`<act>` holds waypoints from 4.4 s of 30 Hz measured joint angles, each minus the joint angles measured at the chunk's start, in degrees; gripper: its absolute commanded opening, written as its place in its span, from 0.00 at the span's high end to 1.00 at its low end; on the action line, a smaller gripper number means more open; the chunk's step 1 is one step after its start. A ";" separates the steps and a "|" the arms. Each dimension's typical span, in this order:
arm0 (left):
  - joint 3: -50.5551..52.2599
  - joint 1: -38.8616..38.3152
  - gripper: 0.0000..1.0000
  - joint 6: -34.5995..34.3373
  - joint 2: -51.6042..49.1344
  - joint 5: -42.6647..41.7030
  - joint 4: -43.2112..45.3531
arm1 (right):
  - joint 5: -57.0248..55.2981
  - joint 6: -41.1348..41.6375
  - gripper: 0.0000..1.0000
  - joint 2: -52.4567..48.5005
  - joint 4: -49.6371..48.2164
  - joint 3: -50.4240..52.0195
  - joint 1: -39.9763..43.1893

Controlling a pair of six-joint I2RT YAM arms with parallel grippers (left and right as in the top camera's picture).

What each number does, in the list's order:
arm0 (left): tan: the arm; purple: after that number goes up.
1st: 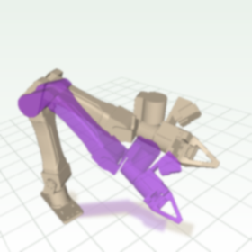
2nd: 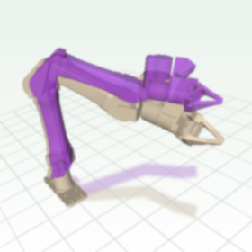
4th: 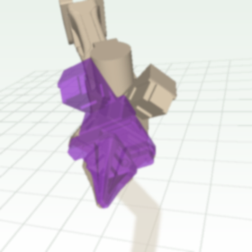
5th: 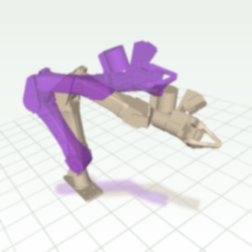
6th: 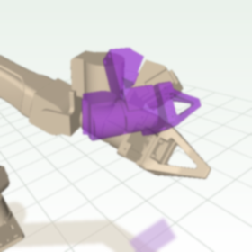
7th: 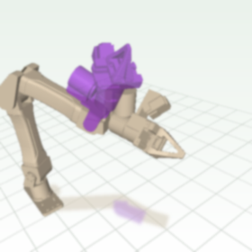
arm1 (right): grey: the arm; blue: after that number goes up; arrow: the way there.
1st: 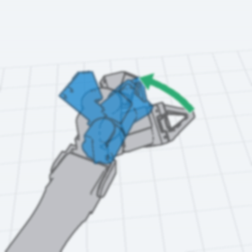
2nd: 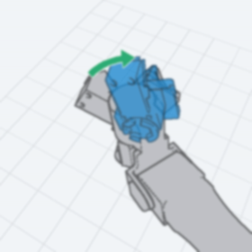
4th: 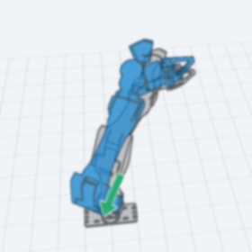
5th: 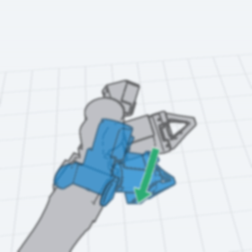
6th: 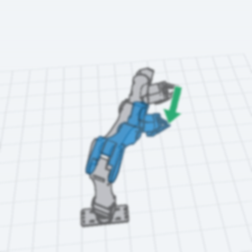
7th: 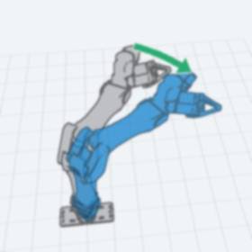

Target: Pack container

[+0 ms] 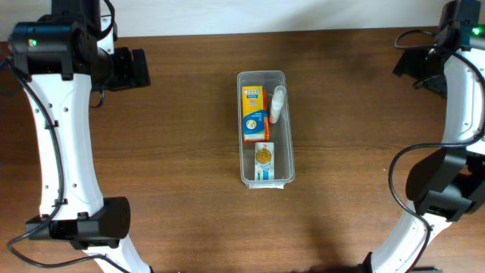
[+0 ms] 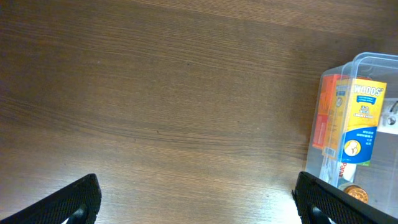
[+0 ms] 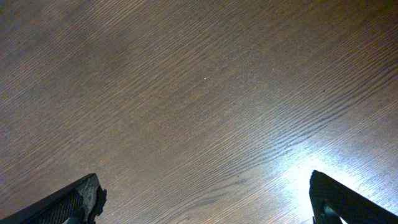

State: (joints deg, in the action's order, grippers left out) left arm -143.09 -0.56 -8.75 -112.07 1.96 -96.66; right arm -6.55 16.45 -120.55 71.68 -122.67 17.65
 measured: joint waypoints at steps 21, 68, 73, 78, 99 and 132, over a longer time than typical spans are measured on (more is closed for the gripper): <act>57.68 1.29 0.01 0.20 31.12 1.31 50.69 | 0.00 0.02 0.02 0.00 0.00 0.00 0.00; 142.14 1.29 0.00 0.28 110.90 4.35 92.59 | 0.02 0.02 0.02 0.00 0.00 0.00 0.00; 142.14 1.29 0.01 0.70 111.19 4.35 92.48 | 0.00 0.00 0.02 0.00 0.00 0.00 0.00; 142.14 1.29 0.01 0.85 111.19 4.35 92.50 | 0.00 0.00 0.02 0.00 0.00 0.00 0.00; 142.40 1.29 0.01 0.87 111.34 4.35 92.76 | 0.00 0.00 0.02 0.00 0.02 0.00 0.00; 142.40 1.29 0.01 0.87 111.34 4.35 92.76 | 0.00 0.00 0.02 0.00 0.00 0.00 0.00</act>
State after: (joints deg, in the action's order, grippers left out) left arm -0.69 0.73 -7.88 -0.73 6.31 -3.90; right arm -6.55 16.45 -120.55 71.68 -122.67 17.65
